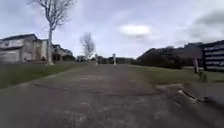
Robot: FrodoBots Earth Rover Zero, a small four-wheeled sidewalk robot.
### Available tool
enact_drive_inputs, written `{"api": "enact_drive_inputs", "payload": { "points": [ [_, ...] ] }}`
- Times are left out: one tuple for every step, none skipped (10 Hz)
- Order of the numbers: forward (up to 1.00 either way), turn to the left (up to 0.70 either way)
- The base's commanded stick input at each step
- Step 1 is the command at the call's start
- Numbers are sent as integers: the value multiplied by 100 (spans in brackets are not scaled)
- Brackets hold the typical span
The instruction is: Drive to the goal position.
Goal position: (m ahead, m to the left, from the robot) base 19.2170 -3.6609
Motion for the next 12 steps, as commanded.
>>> {"api": "enact_drive_inputs", "payload": {
  "points": [
    [70, 22],
    [70, 15],
    [70, 3],
    [70, 4],
    [70, 6],
    [70, 12],
    [70, 21],
    [70, 29],
    [70, 35],
    [70, 33],
    [70, 16],
    [70, 3]
  ]
}}
